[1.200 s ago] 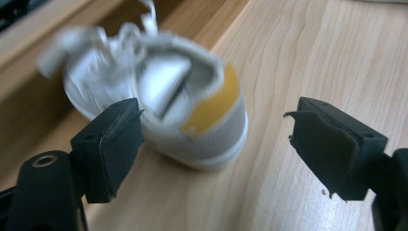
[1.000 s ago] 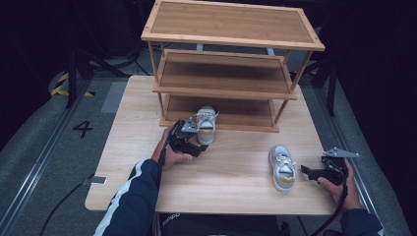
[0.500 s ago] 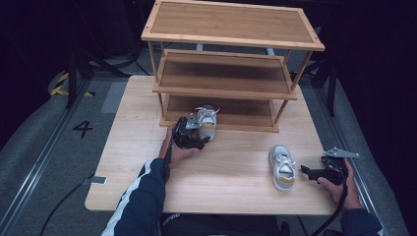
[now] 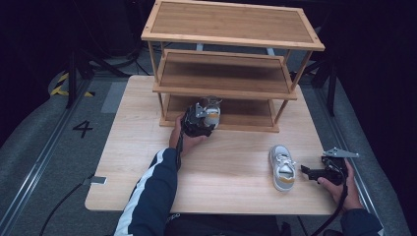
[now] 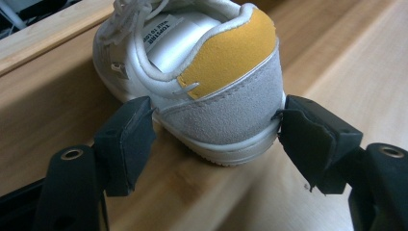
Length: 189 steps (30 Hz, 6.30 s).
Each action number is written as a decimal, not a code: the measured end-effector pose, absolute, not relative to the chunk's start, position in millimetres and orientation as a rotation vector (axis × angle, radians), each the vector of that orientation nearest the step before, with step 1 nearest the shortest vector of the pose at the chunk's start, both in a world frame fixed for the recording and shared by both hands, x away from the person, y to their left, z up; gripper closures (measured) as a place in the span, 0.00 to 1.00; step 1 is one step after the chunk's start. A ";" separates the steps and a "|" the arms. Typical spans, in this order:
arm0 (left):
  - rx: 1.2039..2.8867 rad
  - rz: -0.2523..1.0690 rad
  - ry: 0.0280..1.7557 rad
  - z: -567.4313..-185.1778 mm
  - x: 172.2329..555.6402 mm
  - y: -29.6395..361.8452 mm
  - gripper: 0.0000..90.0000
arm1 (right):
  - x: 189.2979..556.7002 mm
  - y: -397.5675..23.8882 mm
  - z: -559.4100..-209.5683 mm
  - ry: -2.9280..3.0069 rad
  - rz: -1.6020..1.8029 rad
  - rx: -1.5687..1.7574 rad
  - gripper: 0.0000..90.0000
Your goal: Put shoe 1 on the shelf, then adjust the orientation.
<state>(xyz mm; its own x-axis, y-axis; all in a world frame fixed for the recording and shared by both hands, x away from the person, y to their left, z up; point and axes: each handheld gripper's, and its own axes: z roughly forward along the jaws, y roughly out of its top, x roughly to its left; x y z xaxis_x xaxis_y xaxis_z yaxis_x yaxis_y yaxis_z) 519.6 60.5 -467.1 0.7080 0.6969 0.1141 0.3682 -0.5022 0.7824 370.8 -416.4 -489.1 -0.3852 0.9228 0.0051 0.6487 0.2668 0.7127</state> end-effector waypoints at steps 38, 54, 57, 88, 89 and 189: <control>2.278 0.466 0.704 -464.7 417.3 128.8 0.26 | 370.7 -416.7 -489.1 2.138 0.897 1.414 0.01; 2.353 0.406 0.755 -467.7 355.0 191.6 0.23 | 370.5 -415.2 -488.8 2.133 0.899 1.425 0.01; 2.368 0.377 0.760 -472.2 350.4 199.8 0.22 | 370.1 -415.2 -488.8 2.135 0.901 1.421 0.01; 2.275 0.289 0.799 -482.3 343.5 216.2 0.16 | 314.0 -358.6 -433.1 2.442 1.023 0.889 0.31; 2.275 0.289 0.798 -482.3 343.5 216.2 0.16 | 312.9 -356.5 -431.7 2.445 1.020 0.872 0.32; 2.281 0.278 0.790 -482.0 347.3 216.6 0.16 | 489.2 -163.1 -422.8 2.731 0.903 0.396 0.54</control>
<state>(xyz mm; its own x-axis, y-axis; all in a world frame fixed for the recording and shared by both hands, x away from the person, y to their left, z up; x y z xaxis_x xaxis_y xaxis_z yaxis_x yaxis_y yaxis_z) 347.3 216.6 -482.0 0.7913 0.6109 -0.0234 0.4614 -0.5716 0.6785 489.2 -163.1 -422.8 -0.9352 0.3261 -0.1379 0.1796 0.7727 0.6089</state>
